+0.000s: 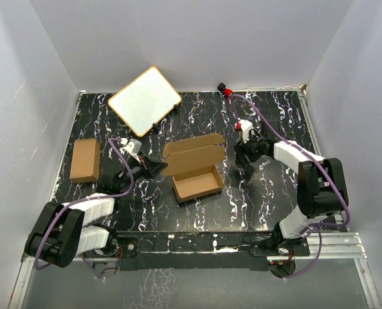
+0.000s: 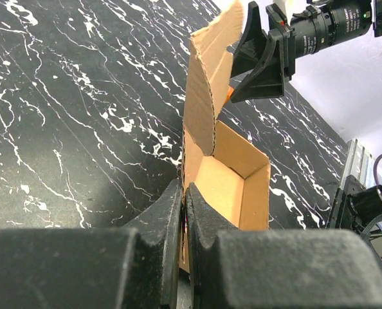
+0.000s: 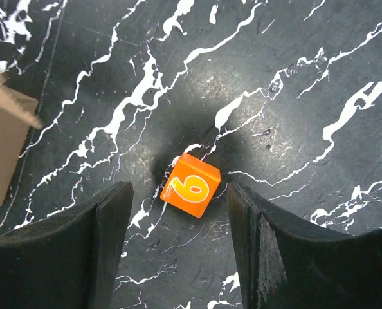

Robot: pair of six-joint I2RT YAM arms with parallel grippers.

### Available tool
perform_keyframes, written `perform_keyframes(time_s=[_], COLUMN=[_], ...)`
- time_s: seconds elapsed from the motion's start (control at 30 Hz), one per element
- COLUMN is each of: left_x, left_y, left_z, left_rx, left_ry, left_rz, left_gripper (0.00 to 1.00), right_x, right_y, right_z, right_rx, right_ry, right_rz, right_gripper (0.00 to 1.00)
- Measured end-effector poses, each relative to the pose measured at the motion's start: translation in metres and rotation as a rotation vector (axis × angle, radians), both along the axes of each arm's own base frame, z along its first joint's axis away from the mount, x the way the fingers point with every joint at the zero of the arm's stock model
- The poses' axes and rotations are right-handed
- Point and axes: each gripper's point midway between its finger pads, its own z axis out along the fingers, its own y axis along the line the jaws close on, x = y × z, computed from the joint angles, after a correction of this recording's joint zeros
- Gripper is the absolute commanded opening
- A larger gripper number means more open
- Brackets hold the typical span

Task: Fold the paper box

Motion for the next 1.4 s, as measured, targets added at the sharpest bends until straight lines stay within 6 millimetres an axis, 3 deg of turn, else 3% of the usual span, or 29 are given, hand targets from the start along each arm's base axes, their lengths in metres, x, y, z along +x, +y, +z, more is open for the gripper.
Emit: perform_keyframes(time_s=[0.4, 0.67, 0.93, 1.03, 1.2, 1.4], left_x=[0.002, 0.001, -0.001, -0.002, -0.002, -0.003], left_y=[0.002, 0.003, 0.005, 0.006, 0.008, 0.01], left_z=[-0.003, 0.0, 0.003, 0.002, 0.001, -0.005], left_rx=[0.007, 0.001, -0.01, -0.016, -0.025, -0.026], left_ry=[0.009, 0.009, 0.037, 0.059, 0.091, 0.135], left_rz=[0.019, 0.021, 0.04, 0.052, 0.072, 0.09], left_gripper=[0.33, 0.54, 0.77, 0.81, 0.84, 0.91], right_x=[-0.001, 0.002, 0.003, 0.003, 0.001, -0.005], right_y=[-0.001, -0.003, -0.004, -0.003, 0.001, 0.014], right_z=[-0.018, -0.018, -0.017, -0.016, 0.001, 0.052], right_rx=[-0.088, -0.112, -0.116, -0.109, -0.054, 0.055], right_ry=[0.036, 0.035, 0.036, 0.036, 0.006, -0.131], right_rz=[-0.01, -0.023, -0.026, -0.022, 0.006, 0.101], right_gripper=[0.54, 0.3, 0.17, 0.15, 0.13, 0.11])
